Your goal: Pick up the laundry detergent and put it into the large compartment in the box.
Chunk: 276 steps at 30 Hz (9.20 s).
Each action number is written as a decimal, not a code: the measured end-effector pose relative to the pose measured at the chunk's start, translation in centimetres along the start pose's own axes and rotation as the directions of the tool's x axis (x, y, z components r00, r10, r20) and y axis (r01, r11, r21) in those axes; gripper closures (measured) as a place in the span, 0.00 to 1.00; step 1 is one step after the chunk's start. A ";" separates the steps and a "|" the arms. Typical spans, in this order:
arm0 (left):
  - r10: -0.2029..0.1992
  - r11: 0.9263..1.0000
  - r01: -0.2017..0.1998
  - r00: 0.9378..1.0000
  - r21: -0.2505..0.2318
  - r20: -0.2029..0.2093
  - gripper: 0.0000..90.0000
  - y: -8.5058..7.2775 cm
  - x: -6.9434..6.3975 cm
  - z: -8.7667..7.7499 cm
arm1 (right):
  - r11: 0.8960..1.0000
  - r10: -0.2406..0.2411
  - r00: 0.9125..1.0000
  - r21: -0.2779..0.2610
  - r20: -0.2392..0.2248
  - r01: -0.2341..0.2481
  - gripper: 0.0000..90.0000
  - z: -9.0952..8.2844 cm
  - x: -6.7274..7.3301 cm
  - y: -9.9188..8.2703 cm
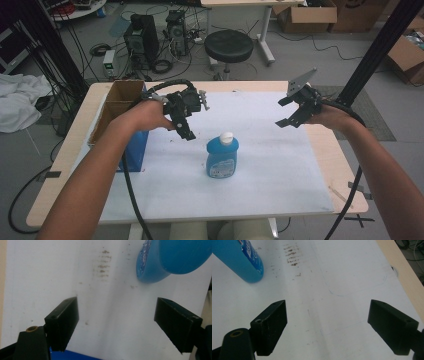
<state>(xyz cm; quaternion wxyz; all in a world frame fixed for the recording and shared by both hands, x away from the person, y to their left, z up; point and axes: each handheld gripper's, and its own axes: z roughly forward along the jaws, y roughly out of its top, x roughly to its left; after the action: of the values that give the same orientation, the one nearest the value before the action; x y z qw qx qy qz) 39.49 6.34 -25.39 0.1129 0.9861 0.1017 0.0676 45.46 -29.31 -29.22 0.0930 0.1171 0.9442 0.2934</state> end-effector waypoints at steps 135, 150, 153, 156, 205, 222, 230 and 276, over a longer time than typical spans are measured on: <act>0.148 0.988 -0.150 0.984 0.017 0.099 0.22 7.8 -5.2 4.6 | 0.999 -0.053 0.998 0.002 -0.014 0.053 0.17 0.7 0.8 1.0; 0.163 0.986 -0.165 0.981 0.013 0.105 0.24 7.9 -5.3 5.1 | 0.999 -0.052 0.999 0.001 -0.016 0.052 0.18 0.7 0.8 1.1; 0.162 0.986 -0.164 0.981 0.010 0.108 0.27 7.9 -5.3 5.1 | 0.999 -0.054 0.998 0.001 -0.016 0.055 0.18 0.8 0.8 1.1; 0.166 0.986 -0.169 0.980 0.015 0.110 0.29 7.8 -5.3 5.1 | 0.999 -0.053 0.998 0.001 -0.017 0.053 0.18 0.8 0.8 1.1; 0.175 0.985 -0.174 0.980 -0.015 0.097 0.42 7.5 -5.4 4.9 | 0.999 -0.050 0.998 0.005 -0.025 0.050 0.18 0.9 0.9 1.2; -0.130 0.989 0.130 0.991 -0.066 0.010 0.42 6.0 -3.6 -3.0 | 0.999 -0.048 0.998 0.015 -0.027 0.049 0.18 0.8 1.3 1.3; -0.304 0.949 0.301 0.952 -0.089 -0.020 0.42 5.3 -1.8 -7.5 | 0.999 -0.051 0.998 0.010 -0.028 0.052 0.19 0.8 1.4 1.4; -0.898 0.425 0.872 0.372 -0.242 -0.235 0.42 -8.1 3.9 -19.0 | 0.997 -0.077 0.997 0.008 -0.008 0.077 0.19 0.6 1.5 1.5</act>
<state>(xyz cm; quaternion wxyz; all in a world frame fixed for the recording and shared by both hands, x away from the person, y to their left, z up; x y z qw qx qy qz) 38.79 18.85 -8.55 0.1504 0.7458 0.6279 0.1640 44.43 -27.40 -28.97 0.1003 0.0799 0.9495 0.2863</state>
